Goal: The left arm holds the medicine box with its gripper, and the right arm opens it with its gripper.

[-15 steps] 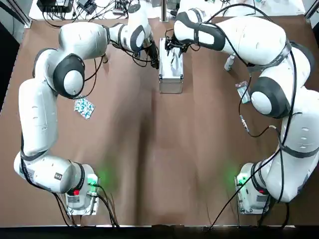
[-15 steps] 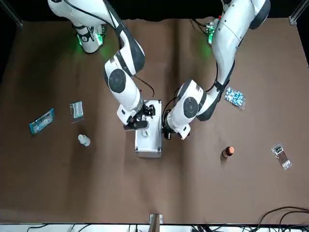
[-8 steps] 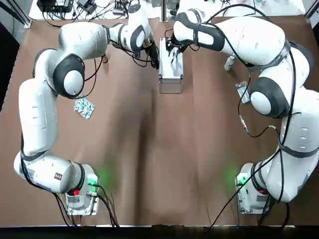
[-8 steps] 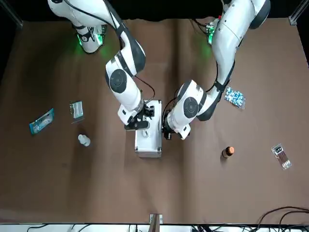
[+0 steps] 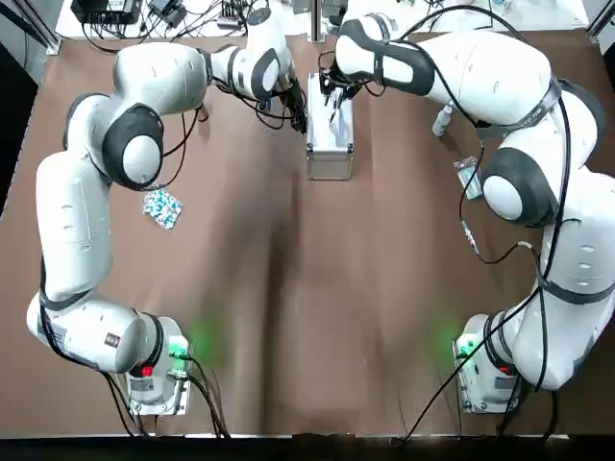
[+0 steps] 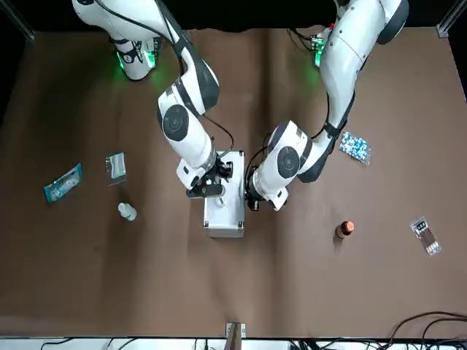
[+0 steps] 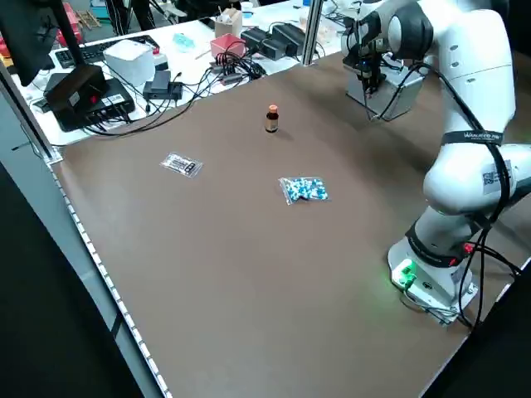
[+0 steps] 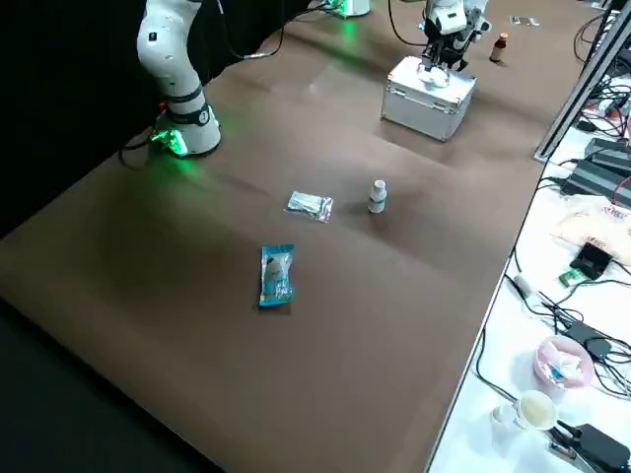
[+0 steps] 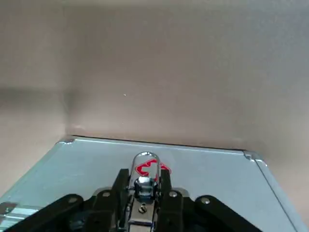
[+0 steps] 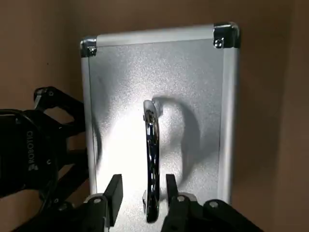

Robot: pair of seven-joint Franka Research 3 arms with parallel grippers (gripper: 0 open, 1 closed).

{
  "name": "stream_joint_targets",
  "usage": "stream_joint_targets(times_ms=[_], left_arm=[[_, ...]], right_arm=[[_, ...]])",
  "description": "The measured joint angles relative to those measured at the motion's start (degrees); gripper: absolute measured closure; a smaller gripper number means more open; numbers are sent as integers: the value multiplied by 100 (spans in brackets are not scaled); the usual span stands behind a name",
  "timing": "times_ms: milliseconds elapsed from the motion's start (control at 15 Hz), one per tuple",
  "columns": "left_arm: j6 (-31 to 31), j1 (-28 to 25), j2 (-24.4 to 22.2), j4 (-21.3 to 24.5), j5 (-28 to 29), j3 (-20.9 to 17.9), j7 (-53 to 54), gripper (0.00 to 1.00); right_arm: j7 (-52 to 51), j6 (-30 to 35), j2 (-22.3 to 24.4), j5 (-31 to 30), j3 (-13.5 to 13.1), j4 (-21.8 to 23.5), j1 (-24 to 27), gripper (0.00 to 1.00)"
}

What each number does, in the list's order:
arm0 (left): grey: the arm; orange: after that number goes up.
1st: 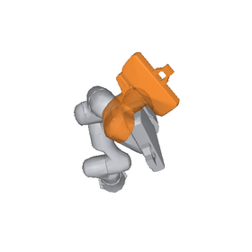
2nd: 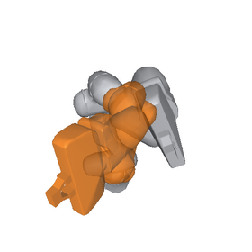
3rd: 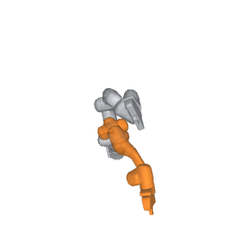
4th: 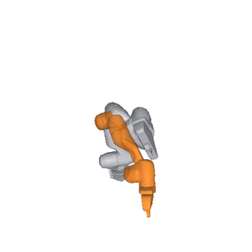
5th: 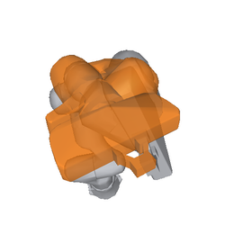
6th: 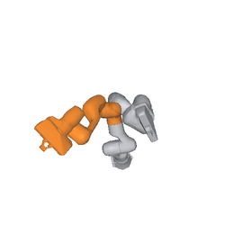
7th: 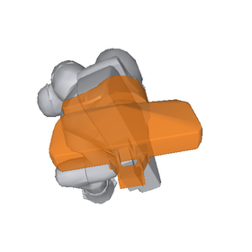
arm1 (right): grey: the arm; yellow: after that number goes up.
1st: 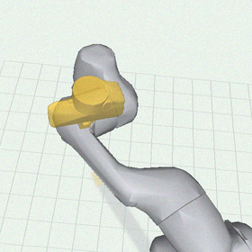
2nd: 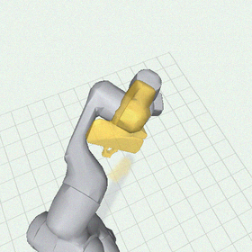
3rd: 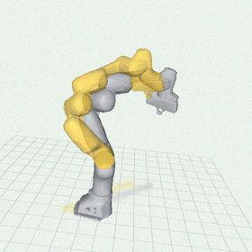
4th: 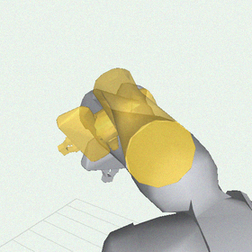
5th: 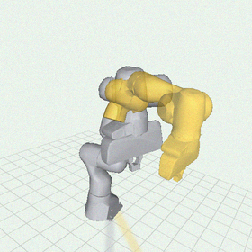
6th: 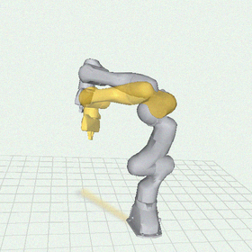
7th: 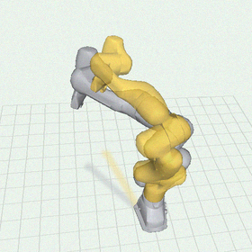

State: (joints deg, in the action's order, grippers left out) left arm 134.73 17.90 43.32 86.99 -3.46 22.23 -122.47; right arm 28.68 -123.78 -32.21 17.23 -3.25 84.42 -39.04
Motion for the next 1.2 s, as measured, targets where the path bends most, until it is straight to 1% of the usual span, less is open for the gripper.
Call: stream_joint_targets(times_ms=[200,400,733,800,867,1000,1200], left_arm=[[0,0,0,0,0,0,0,70],[0,0,0,0,0,0,-1,70],[0,0,0,0,0,0,-1,70],[0,0,0,0,0,0,-2,70],[0,0,0,0,0,0,-2,70],[-2,0,1,0,1,-3,-2,70],[-2,0,0,0,1,-3,-2,70]], right_arm=[[6,0,0,69,4,-3,-6,58],[17,0,-1,77,5,-3,-7,62],[24,0,-22,82,5,-2,-7,64],[25,-3,-25,96,5,-2,-8,69],[27,-8,-26,142,6,-2,-9,79],[60,-3,-27,204,-2,0,-9,87],[78,5,-27,212,-4,0,-4,87]])
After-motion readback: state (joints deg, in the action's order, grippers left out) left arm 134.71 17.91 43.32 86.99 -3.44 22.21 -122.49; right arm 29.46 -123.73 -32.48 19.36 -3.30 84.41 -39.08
